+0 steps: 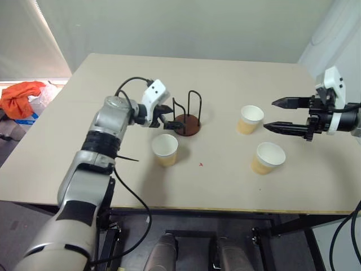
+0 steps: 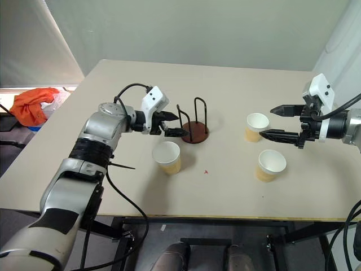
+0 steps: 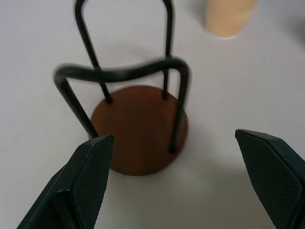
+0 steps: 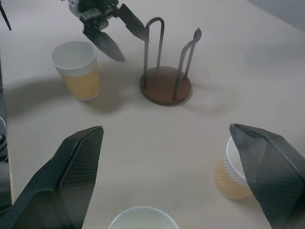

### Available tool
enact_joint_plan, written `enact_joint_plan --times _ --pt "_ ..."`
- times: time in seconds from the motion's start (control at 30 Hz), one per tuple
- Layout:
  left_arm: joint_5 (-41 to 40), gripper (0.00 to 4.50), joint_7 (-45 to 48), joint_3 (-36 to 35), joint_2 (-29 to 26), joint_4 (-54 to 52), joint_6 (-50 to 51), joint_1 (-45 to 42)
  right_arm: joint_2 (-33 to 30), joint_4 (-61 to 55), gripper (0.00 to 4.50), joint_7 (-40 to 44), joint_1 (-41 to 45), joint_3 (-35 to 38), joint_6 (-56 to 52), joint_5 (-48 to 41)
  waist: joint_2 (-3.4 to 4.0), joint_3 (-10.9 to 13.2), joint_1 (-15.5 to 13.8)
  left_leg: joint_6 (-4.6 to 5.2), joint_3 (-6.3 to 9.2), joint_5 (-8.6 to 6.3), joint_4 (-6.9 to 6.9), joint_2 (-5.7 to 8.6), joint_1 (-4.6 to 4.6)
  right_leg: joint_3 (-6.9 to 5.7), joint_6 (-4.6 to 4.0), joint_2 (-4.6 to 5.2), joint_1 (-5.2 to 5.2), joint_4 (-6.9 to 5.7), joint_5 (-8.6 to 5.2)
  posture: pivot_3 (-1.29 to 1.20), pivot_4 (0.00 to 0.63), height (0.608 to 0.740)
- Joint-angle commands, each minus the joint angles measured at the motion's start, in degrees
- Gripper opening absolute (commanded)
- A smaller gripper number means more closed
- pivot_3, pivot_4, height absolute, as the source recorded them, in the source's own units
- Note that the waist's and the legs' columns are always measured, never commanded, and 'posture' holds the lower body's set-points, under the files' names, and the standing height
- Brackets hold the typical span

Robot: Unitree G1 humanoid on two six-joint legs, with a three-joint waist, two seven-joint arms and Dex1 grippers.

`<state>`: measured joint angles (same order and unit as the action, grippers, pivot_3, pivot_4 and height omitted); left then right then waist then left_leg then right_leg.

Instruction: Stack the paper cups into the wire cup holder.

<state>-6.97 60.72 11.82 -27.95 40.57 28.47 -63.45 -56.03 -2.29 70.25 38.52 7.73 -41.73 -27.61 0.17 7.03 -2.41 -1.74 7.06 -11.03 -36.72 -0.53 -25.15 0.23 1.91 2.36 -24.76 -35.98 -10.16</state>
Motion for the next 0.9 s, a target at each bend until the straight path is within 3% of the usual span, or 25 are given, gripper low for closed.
enact_joint_plan --times 0.03,0.2,0.27,0.67,0.9 --pt "-0.36 4.47 0.08 -2.02 1.83 2.14 -2.49 -2.98 -0.96 -1.95 4.5 -1.02 0.53 2.13 -0.04 -1.57 0.0 0.0 -0.1 0.06 0.0 -0.03 -0.05 0.05 0.0 0.05 0.01 0.0 0.02 0.01 0.0 0.0 0.15 0.74" --pt "0.87 4.47 -1.29 -2.34 5.02 8.5 -5.63 -5.23 -0.24 -3.43 4.5 -2.99 -0.3 2.18 -0.23 -2.06 0.0 0.0 -0.19 0.24 -0.02 -0.13 -0.32 0.15 -0.06 0.19 0.22 0.03 0.09 0.05 0.11 0.0 0.15 0.74" --pt "1.73 4.11 -2.21 -2.19 5.78 10.66 -7.66 -5.87 -0.2 -4.04 4.5 -3.57 -0.54 2.31 -0.5 -2.5 0.0 0.0 -0.19 0.26 -0.03 -0.13 -0.34 0.2 -0.06 0.26 0.29 0.03 0.11 0.05 0.08 0.0 0.15 0.74" --pt "3.98 0.03 -4.16 -4.04 7.53 17.61 -12.82 -7.96 -0.89 -5.02 4.5 -5.64 -1.15 2.64 -0.76 -3.76 -0.02 0.01 -0.24 0.5 -0.14 -0.13 -0.36 0.67 -0.11 1.04 1.02 0.06 0.11 0.09 0.0 0.0 0.15 0.74" --pt "2.87 0.03 -0.67 -5.47 7.94 15.53 -12.45 -6.48 -0.62 -4.54 4.5 -5.49 -0.56 1.87 -0.33 -3.68 -0.02 0.02 -0.23 0.5 -0.48 -0.13 -0.4 0.73 -0.08 1.3 1.29 0.11 0.11 0.16 -0.03 0.0 0.15 0.74"
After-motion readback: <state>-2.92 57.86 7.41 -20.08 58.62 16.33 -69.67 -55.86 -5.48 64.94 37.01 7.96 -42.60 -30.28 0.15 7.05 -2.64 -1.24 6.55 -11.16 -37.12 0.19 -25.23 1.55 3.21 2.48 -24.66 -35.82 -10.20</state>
